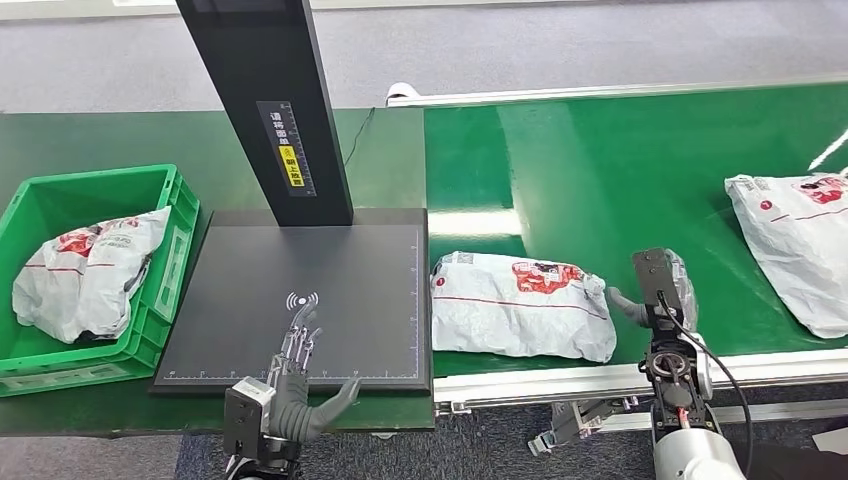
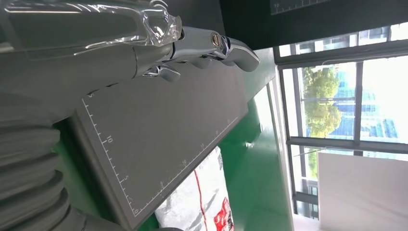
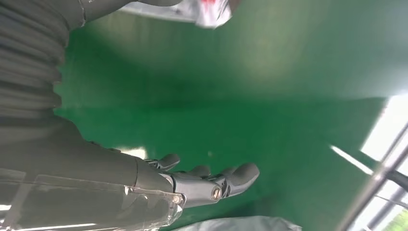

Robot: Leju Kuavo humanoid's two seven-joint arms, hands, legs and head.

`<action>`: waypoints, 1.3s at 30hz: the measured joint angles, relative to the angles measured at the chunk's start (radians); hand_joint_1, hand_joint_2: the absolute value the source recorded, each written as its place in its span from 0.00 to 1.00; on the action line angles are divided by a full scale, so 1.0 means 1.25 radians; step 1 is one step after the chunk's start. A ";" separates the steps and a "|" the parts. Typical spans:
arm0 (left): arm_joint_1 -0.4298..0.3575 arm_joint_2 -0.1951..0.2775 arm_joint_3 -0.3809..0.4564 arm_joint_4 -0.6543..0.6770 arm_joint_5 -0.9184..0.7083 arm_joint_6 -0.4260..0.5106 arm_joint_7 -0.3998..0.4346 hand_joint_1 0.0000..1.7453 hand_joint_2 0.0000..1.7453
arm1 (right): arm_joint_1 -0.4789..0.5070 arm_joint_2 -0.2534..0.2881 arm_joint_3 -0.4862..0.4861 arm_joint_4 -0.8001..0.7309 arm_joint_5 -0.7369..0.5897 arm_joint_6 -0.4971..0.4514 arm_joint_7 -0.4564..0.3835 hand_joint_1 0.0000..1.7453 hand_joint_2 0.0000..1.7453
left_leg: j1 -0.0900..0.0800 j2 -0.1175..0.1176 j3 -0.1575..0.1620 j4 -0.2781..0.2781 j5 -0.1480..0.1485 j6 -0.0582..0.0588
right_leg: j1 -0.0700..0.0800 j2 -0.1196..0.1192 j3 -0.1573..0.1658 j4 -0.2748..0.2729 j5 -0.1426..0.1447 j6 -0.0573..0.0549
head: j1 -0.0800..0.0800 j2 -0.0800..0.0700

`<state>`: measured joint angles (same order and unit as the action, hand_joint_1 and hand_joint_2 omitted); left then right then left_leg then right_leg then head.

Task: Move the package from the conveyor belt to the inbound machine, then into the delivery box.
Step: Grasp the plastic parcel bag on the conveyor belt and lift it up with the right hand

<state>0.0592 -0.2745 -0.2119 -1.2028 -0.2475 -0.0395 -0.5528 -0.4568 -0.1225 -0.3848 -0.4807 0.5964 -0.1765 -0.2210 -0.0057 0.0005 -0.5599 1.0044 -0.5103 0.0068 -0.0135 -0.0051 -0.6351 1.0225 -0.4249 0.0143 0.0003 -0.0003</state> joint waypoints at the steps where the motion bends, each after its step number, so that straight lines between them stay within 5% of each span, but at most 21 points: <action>1: -0.001 0.000 0.000 0.000 0.000 -0.001 0.000 0.00 1.00 | -0.008 -0.005 -0.004 0.010 0.007 0.005 0.009 0.00 1.00 | 0.000 0.000 0.000 0.000 0.000 0.000 | 0.000 0.000 0.000 0.000 0.000 0.000 | 0.000 0.000; 13: -0.006 0.001 -0.002 0.000 0.000 -0.002 0.000 0.00 1.00 | -0.042 -0.023 -0.024 0.066 0.017 0.015 0.029 0.00 1.00 | 0.000 0.000 0.000 0.000 0.000 0.000 | 0.000 0.000 0.000 0.000 0.000 0.000 | 0.000 0.000; 20: -0.007 0.002 -0.001 -0.002 -0.002 -0.013 0.001 0.00 1.00 | -0.060 -0.027 -0.027 0.086 0.035 0.108 0.060 0.00 1.00 | 0.000 0.000 0.000 0.000 0.000 0.000 | 0.000 0.000 0.000 0.000 0.000 0.000 | 0.000 0.000; 24: -0.008 0.005 -0.001 -0.003 -0.003 -0.013 0.001 0.00 1.00 | -0.068 -0.022 -0.029 0.094 0.026 0.195 0.002 0.00 1.00 | 0.000 0.000 0.000 0.000 0.000 0.000 | 0.000 0.000 0.000 0.000 0.000 0.000 | 0.000 0.000; 32: -0.024 0.012 0.001 0.011 -0.012 -0.024 -0.025 0.00 1.00 | -0.074 -0.011 -0.020 0.104 0.023 0.452 -0.225 0.00 1.00 | 0.000 0.000 0.000 0.000 0.000 0.000 | 0.000 0.000 0.000 0.000 0.000 0.000 | 0.000 0.000; 39: -0.052 0.012 0.006 0.042 -0.017 -0.033 -0.036 0.00 1.00 | -0.067 0.001 0.043 0.122 0.080 0.525 -0.189 0.00 1.00 | 0.000 0.000 0.001 0.000 0.000 0.000 | 0.000 0.000 0.000 0.000 0.000 0.000 | 0.000 0.000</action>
<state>-0.0053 -0.2596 -0.2045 -1.1508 -0.2682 -0.0802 -0.5973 -0.5406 -0.1208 -0.3316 -0.3281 0.6963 0.4803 -0.4573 -0.0055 0.0005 -0.5592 1.0044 -0.5098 0.0071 -0.0137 -0.0051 -0.6348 1.0226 -0.4249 0.0143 0.0004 -0.0004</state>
